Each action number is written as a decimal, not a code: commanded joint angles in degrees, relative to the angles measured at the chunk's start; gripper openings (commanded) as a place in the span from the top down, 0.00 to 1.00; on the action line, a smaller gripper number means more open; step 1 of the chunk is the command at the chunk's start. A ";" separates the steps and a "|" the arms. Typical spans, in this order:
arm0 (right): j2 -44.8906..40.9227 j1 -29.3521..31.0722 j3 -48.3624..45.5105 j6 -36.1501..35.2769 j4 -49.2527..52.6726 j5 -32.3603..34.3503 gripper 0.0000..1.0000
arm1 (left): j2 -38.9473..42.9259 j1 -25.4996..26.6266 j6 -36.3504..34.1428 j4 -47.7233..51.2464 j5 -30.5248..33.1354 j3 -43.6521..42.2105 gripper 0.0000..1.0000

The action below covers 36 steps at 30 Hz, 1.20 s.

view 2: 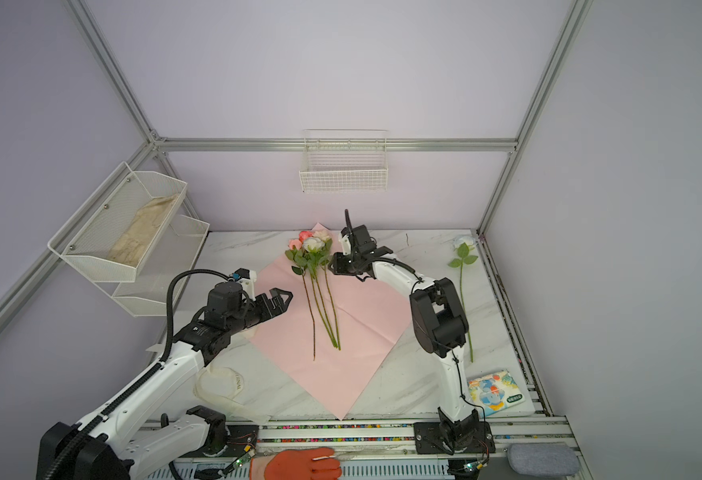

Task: Tie the bouquet of fake flowers
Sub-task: 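Lower the white rose onto the pink sheet and open right gripper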

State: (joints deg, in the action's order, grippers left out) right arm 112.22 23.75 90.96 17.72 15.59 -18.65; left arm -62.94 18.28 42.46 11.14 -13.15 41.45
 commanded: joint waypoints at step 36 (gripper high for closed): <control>11.04 -36.93 -1.49 -16.15 5.85 19.28 0.60 | -44.63 23.72 -2.42 -5.57 -8.36 38.94 0.00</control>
State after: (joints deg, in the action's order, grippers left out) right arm 121.95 -12.25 87.13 3.55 19.35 2.13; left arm -106.69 41.63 40.93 5.69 -20.43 73.69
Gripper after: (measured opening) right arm 0.399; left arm 0.996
